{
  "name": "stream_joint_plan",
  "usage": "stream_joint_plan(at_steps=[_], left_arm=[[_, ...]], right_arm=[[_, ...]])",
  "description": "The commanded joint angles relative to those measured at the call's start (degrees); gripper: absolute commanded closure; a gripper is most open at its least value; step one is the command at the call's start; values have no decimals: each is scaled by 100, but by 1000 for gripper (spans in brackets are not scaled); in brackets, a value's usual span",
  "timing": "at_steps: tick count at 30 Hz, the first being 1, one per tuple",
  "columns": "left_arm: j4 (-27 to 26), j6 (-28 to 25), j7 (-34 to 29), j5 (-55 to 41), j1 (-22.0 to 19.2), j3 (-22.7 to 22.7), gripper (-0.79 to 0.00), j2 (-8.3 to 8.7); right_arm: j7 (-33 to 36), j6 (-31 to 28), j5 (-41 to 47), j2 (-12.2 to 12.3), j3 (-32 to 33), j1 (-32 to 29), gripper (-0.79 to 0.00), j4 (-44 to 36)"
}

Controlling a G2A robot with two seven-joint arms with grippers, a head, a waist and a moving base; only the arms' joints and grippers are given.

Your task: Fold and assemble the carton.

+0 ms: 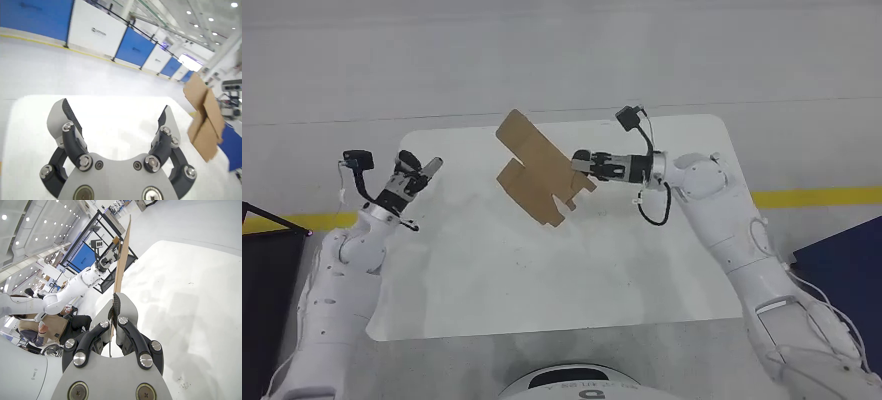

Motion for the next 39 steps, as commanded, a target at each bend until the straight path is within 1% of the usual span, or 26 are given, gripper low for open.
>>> stream_joint_plan(at_steps=[1,2,3,4,7,8,9,11,12,18,20,21,22,23,25,26,28,30,31,33,36,38,39], left_arm=[[4,-437,-673,-1098,17,82,-785,-3],[8,-519,-936,-1777,39,155,-785,-17],[3,-481,-1249,-2404,43,211,-785,-21],[-2,-327,-1560,-2906,37,237,-779,-16],[-96,7,-2278,-3930,55,281,-785,-4],[-107,45,-2402,-3946,50,259,-785,9],[-106,4,-2376,-3648,26,193,-785,31],[-106,4,-2376,-3648,26,193,-785,31],[-106,4,-2376,-3648,26,193,-785,31],[-106,4,-2376,-3648,26,193,-785,31],[-302,-84,-2482,-3815,118,293,-785,14],[-342,-94,-2609,-4268,191,380,-785,-7],[-354,-35,-2801,-4918,236,458,-785,-29],[-318,3,-3123,-5472,238,507,-785,-37],[-77,110,-3869,-6188,155,556,-785,-29],[-18,184,-4262,-6617,100,601,-785,-37],[137,223,-4998,-7237,-17,616,-785,-38],[268,281,-5550,-7703,-145,631,-785,-48],[327,299,-5774,-7803,-220,632,-785,-48],[305,459,-5934,-7759,-340,674,-785,-46],[24,645,-6121,-7557,-373,741,-785,-28],[-75,521,-5997,-7088,-350,724,-785,10],[-93,388,-5865,-6818,-348,736,-742,25]], right_arm=[[41,-26,105,27,67,19,0,-63],[54,-28,134,38,94,38,0,-84],[53,-21,141,48,116,59,0,-98],[35,-15,153,55,131,76,0,-111],[0,-41,187,64,118,92,0,-180],[-19,-42,176,66,108,90,0,-204],[-42,-45,162,69,98,80,0,-232],[-102,-22,88,79,88,52,0,-272],[-152,33,-228,100,114,69,0,-307],[-152,33,-228,100,114,69,0,-307],[-152,33,-228,100,114,69,0,-307],[-108,47,-8,91,60,-6,0,-377],[-76,15,159,108,124,-13,0,-384],[-63,-23,287,129,204,-17,0,-401],[173,-205,940,149,255,-75,0,-517],[301,-164,1086,169,279,-59,0,-511],[438,-28,1206,192,234,-9,0,-574],[537,71,1272,199,129,39,0,-591],[574,108,1292,200,76,70,0,-578],[647,181,1337,201,-36,128,0,-525],[699,233,1485,201,-168,206,0,-455],[718,252,1558,204,-256,249,0,-433],[720,254,1607,206,-303,263,0,-428]])
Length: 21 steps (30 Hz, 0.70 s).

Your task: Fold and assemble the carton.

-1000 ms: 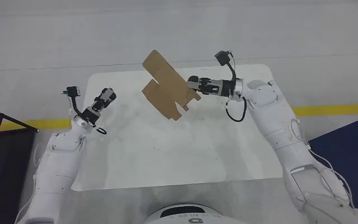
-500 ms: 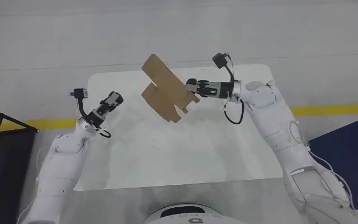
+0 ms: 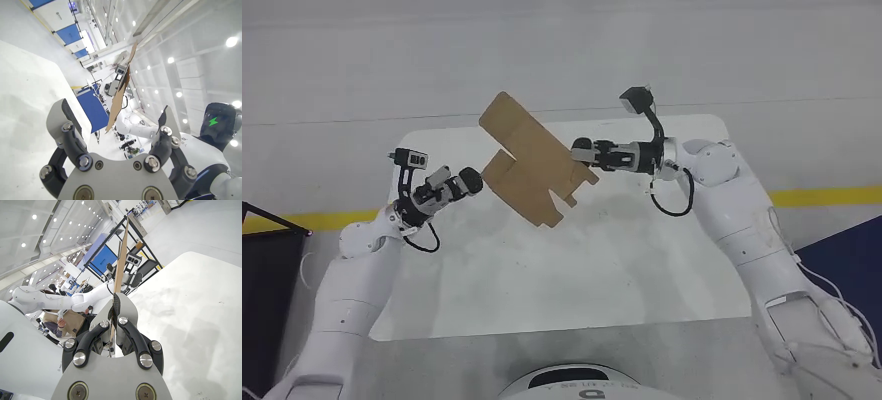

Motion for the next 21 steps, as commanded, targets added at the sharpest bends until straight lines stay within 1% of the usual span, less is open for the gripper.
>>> stream_joint_plan(at_steps=[1,2,8,10,11,12,13,15,18,20,21], left_arm=[[-53,-258,261,458,25,49,-650,22],[-97,-339,341,523,32,88,-616,29],[-405,-801,803,780,93,366,-696,90],[-514,-866,868,652,103,474,-690,113],[-567,-869,870,630,98,513,-637,132],[-596,-890,891,602,100,541,-613,152],[-609,-904,906,585,99,568,-560,172],[-635,-948,950,603,79,620,-391,214],[-664,-1002,1004,596,49,715,-296,273],[-684,-1020,1022,614,32,781,-209,316],[-683,-1038,1040,609,28,811,-145,337]], right_arm=[[1,1,98,5,-88,26,0,18],[3,2,151,8,-133,34,0,41],[72,72,488,17,-446,112,0,154],[79,78,575,23,-534,145,0,190],[79,79,604,27,-574,159,0,210],[75,75,627,32,-607,175,0,235],[67,66,646,37,-638,190,0,253],[48,48,673,49,-696,212,0,286],[31,31,708,66,-783,238,0,316],[21,21,733,78,-837,251,0,334],[17,16,747,84,-860,259,0,344]])
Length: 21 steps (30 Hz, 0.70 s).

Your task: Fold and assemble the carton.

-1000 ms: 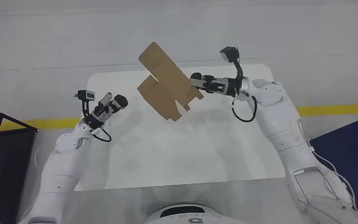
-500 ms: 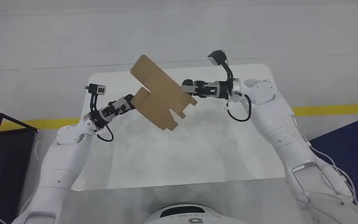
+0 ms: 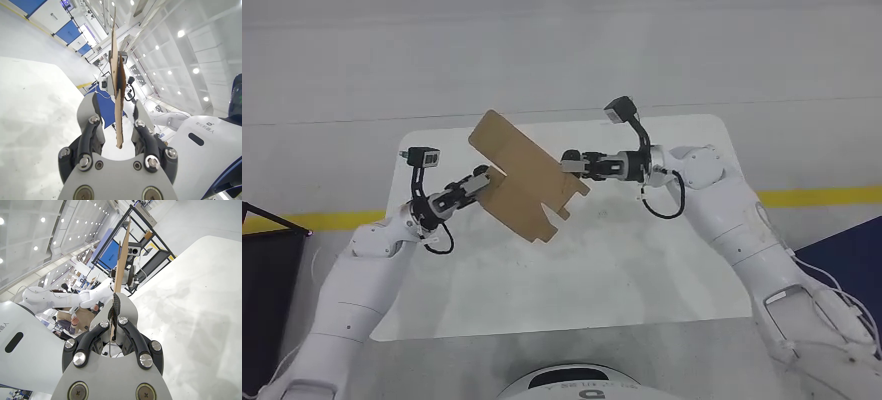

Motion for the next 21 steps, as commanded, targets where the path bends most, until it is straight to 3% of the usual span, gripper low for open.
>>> stream_joint_plan(at_steps=[1,2,11,14,15,16,17,21], left_arm=[[5,-27,28,13,-9,65,-77,45],[15,-40,40,62,-22,93,0,68],[25,-219,219,150,-100,398,0,257],[77,-367,368,427,-149,526,0,317],[93,-423,424,452,-157,574,0,334],[123,-479,481,494,-175,607,0,353],[157,-535,536,550,-193,641,0,372],[288,-804,805,875,-289,766,0,434]], right_arm=[[-10,-10,24,12,-46,13,0,17],[-12,-12,36,19,-69,20,0,24],[-84,-84,-12,101,-182,66,0,52],[-92,-92,-28,128,-220,67,-197,30],[-99,-99,-28,137,-231,62,-314,22],[-101,-100,-33,148,-238,61,-517,22],[-108,-108,-33,159,-239,57,-785,28],[-168,-167,-70,224,-167,22,-785,81]])
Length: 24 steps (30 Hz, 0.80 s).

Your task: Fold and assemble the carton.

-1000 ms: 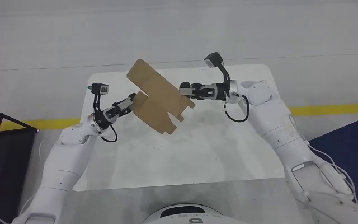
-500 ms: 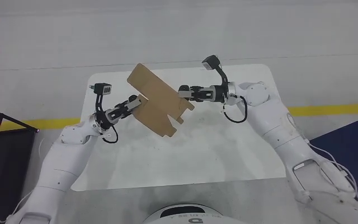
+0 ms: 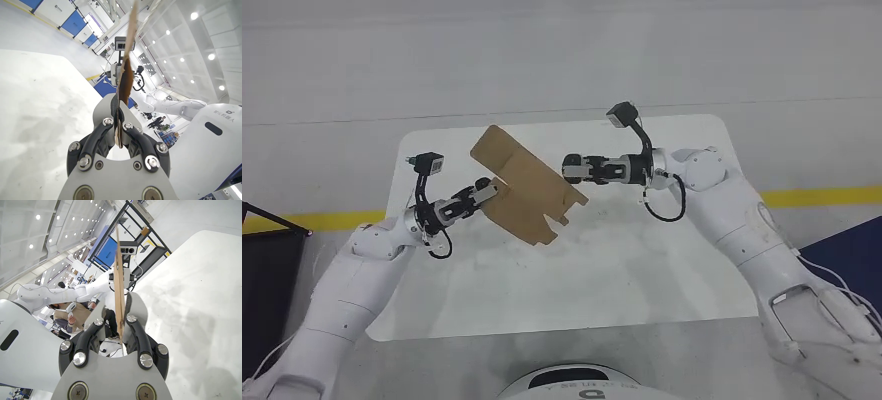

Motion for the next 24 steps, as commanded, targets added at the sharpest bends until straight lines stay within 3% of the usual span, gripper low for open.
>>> stream_joint_plan(at_steps=[1,5,11,16,24], left_arm=[[36,-169,173,306,-58,70,0,32],[-135,-312,317,1340,-153,137,0,105],[-340,-312,401,1787,-104,-98,0,102],[-221,-312,750,2184,-269,-52,0,2],[245,-312,1586,3107,-590,390,0,-247]], right_arm=[[-40,-40,-37,45,70,-34,-785,15],[-94,-93,-477,165,237,-94,-785,57],[-340,-54,-1028,213,311,-224,-785,13],[-343,-179,-1073,174,194,-247,-785,-283],[-194,-194,-1220,93,-110,-142,-785,-697]])
